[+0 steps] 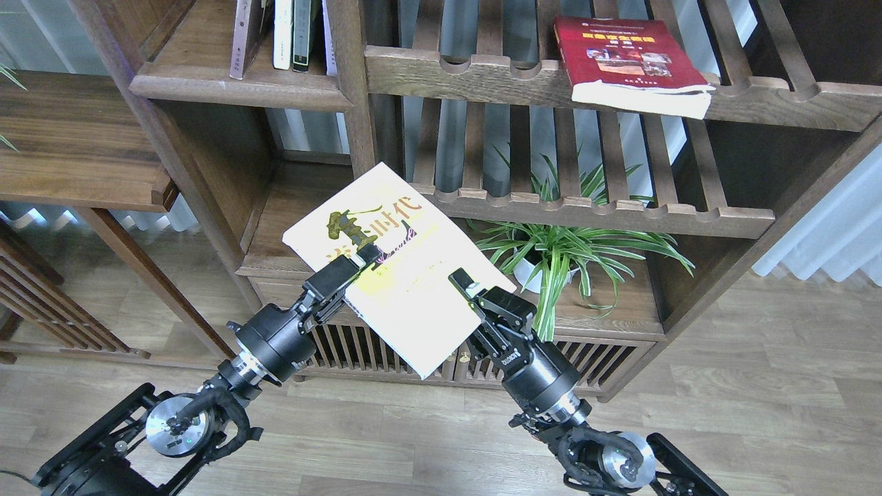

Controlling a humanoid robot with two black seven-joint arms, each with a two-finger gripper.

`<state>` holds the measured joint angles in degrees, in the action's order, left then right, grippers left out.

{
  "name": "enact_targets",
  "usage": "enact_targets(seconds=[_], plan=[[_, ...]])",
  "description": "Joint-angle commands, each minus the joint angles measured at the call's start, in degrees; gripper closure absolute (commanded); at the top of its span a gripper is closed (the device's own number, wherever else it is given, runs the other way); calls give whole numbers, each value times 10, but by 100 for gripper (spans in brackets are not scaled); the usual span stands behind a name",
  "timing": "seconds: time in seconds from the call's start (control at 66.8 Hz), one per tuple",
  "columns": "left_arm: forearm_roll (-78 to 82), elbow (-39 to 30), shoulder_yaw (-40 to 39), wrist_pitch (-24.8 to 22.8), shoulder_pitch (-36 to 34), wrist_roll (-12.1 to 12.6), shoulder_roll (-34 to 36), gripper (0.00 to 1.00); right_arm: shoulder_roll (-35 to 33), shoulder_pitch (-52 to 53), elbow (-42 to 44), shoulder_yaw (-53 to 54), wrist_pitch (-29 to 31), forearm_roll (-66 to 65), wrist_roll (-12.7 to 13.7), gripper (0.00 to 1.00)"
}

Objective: Organize books on shelf
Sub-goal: 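Grip the yellow-green book with both grippers and pull it off the shelf, then lift the yellow-green book with the left gripper up toward the upper shelf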

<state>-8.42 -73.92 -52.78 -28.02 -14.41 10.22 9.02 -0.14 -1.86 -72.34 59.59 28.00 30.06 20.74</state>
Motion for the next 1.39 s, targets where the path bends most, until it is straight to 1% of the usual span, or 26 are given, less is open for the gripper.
enact_targets(seconds=[0.0, 0.075, 0.165, 0.195, 0.21, 0.225, 0.24, 0.255, 0.27, 0.285, 0.3, 0.345, 0.464, 0.629, 0.764, 0.824, 0.899, 0.944, 0.959, 1.019, 1.094, 1.258, 1.378], plan=[[1, 2, 1, 0, -1, -3, -1, 94, 1, 0, 0, 0, 0, 1, 0, 94], [1, 3, 1, 0, -2, -4, -1, 94, 0, 0, 0, 0, 0, 1, 0, 93], [1, 3, 1, 0, -1, -4, 0, 94, 0, 1, 0, 1, 0, 1, -1, 90], [1, 4, 1, 0, 0, -4, 0, 94, 0, 1, 0, 2, 0, 0, -2, 88], [1, 4, 1, 0, 0, -4, 0, 94, 0, 2, 0, 2, 0, 0, -3, 85], [1, 4, 1, 0, 0, -4, 0, 94, 0, 5, 1, 2, 0, 0, -5, 72], [1, 4, 1, 0, 0, -4, 0, 94, 0, 6, 1, 1, 0, -1, -5, 61], [2, 4, 1, 0, 0, -4, 1, 94, 0, 7, 1, 1, 0, -2, -6, 54], [1, 4, 1, 0, 0, -4, 0, 94, 0, 8, 1, 0, 0, -4, -6, 43], [2, 4, 1, 0, 0, -4, 0, 94, 0, 9, 1, 0, 0, -4, -6, 38], [2, 4, 1, 0, 0, -4, 0, 94, 0, 10, 1, -1, 0, -7, -7, 31], [2, 5, 1, 0, 0, -4, 0, 94, 1, 10, -1, -1, 0, -13, -7, 23], [2, 6, 1, 0, 0, -4, 1, 93, 1, 11, -1, 6, 0, -18, -9, 11], [2, 6, 1, 0, -1, -4, 1, 92, 1, 13, 1, 10, 0, -20, -9, 5], [3, 6, 1, 0, -1, 2, 20, 88, 1, 13, 7, 11, 0, -22, -9, 4], [5, 4, -1, 0, -2, 4, 36, 89, 1, 13, 14, 11, 0, -22, -9, 3], [15, 3, -15, 0, -15, 5, 55, 93, 1, 13, 18, 11, 0, -22, -10, 3], [24, 0, -30, 0, -32, 5, 58, 94, 1, 12, 18, 11, 0, -22, -11, 3], [36, -1, -55, 0, -45, 6, 58, 94, 1, 12, 18, 11, 0, -23, -13, 3], [48, -2, -76, 0, -51, 7, 58, 94, 1, 12, 22, 9, 0, -24, -14, 3], [59, -2, -100, 0, -52, 19, 63, 94, 1, 13, 30, 6, 0, -26, -14, 3], [74, -4, -154, 0, -44, 69, 74, 94, 1, 14, 37, 3, 0, -54, -16, 3], [85, -7, -196, 0, -44, 99, 71, 95, 1, 14, 41, 3, 0, -70, -17, 3]])
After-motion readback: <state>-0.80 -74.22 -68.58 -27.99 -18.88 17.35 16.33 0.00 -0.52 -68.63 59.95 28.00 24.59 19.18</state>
